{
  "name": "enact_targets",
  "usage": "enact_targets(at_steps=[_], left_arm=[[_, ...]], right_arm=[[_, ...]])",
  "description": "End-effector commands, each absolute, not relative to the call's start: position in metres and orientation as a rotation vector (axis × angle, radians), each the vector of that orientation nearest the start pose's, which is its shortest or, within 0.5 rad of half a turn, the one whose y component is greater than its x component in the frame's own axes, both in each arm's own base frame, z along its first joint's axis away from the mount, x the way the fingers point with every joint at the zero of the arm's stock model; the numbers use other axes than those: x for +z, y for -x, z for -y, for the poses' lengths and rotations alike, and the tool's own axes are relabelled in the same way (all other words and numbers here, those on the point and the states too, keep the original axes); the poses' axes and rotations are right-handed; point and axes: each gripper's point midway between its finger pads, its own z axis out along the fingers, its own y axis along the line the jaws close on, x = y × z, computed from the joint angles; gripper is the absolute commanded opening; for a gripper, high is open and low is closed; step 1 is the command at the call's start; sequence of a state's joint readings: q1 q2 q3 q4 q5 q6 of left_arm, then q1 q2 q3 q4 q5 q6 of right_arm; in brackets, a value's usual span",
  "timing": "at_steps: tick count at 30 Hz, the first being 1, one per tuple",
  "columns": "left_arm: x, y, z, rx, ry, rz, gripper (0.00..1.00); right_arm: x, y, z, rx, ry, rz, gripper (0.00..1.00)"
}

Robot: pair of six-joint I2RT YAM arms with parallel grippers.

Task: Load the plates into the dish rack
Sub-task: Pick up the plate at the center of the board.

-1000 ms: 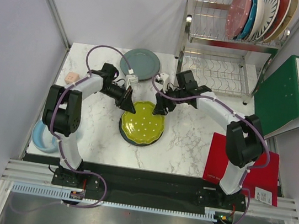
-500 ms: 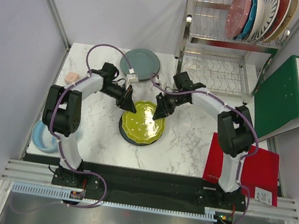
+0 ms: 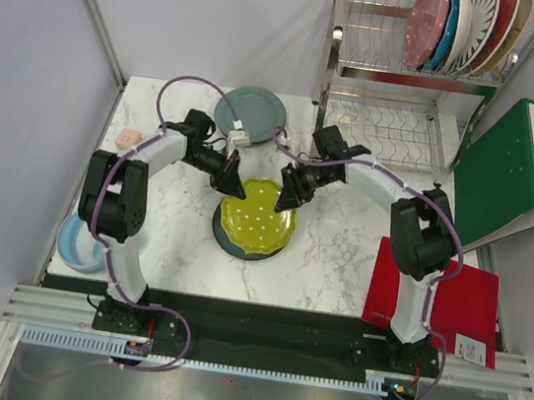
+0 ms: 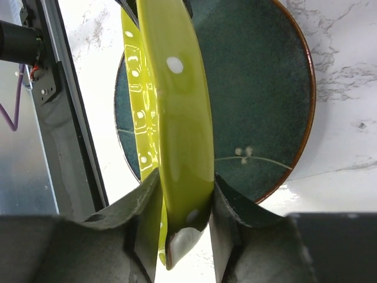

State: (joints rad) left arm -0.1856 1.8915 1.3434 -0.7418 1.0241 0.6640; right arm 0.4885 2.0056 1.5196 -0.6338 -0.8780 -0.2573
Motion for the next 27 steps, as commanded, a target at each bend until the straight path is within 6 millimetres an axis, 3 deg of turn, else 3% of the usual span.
enact_targets(at_steps=[1,3,5,6,8,9,11,13,14,15,18,24,25,26,27], left_arm=[[0.113,-0.349,0.207,-1.201,-1.165,-1.994,0.02],[0.111,-0.350,0.206,-1.199,-1.163,-2.001,0.02],[0.108,-0.350,0.205,-1.193,-1.160,-2.017,0.02],[0.107,-0.350,0.205,-1.189,-1.158,-2.023,0.03],[0.100,-0.351,0.202,-1.172,-1.131,-2.078,0.08],[0.099,-0.355,0.200,-1.148,-1.112,-2.106,0.22],[0.102,-0.366,0.193,-1.075,-1.048,-2.157,0.40],[0.126,-0.379,0.183,-1.002,-1.005,-2.106,0.87],[0.136,-0.382,0.179,-0.981,-0.978,-2.092,0.90],[0.163,-0.384,0.175,-0.930,-0.977,-2.032,0.93],[0.211,-0.394,0.159,-0.813,-0.949,-1.941,0.97],[0.269,-0.416,0.136,-0.645,-0.833,-1.866,1.00],[0.276,-0.419,0.130,-0.600,-0.800,-1.861,1.00],[0.273,-0.421,0.127,-0.591,-0.767,-1.867,1.00],[0.279,-0.428,0.123,-0.554,-0.751,-1.835,1.00]], right_arm=[[0.153,-0.316,-0.323,1.305,1.209,-2.085,0.35],[0.154,-0.316,-0.323,1.311,1.209,-2.079,0.28],[0.156,-0.317,-0.323,1.315,1.205,-2.074,0.14],[0.159,-0.317,-0.324,1.314,1.205,-2.071,0.00],[0.164,-0.322,-0.323,1.306,1.190,-2.063,0.00],[0.171,-0.323,-0.323,1.299,1.185,-2.052,0.00],[0.186,-0.330,-0.322,1.284,1.155,-2.039,0.00],[0.211,-0.339,-0.318,1.226,1.130,-2.001,0.00],[0.221,-0.343,-0.315,1.203,1.121,-1.984,0.00],[0.234,-0.345,-0.314,1.176,1.113,-1.960,0.00],[0.273,-0.347,-0.316,1.160,1.080,-1.899,0.00],[0.342,-0.362,-0.317,1.087,1.002,-1.782,0.00],[0.371,-0.366,-0.317,1.065,0.992,-1.714,0.00],[0.386,-0.370,-0.317,1.048,0.975,-1.683,0.00],[0.418,-0.377,-0.317,1.027,0.952,-1.611,0.00]])
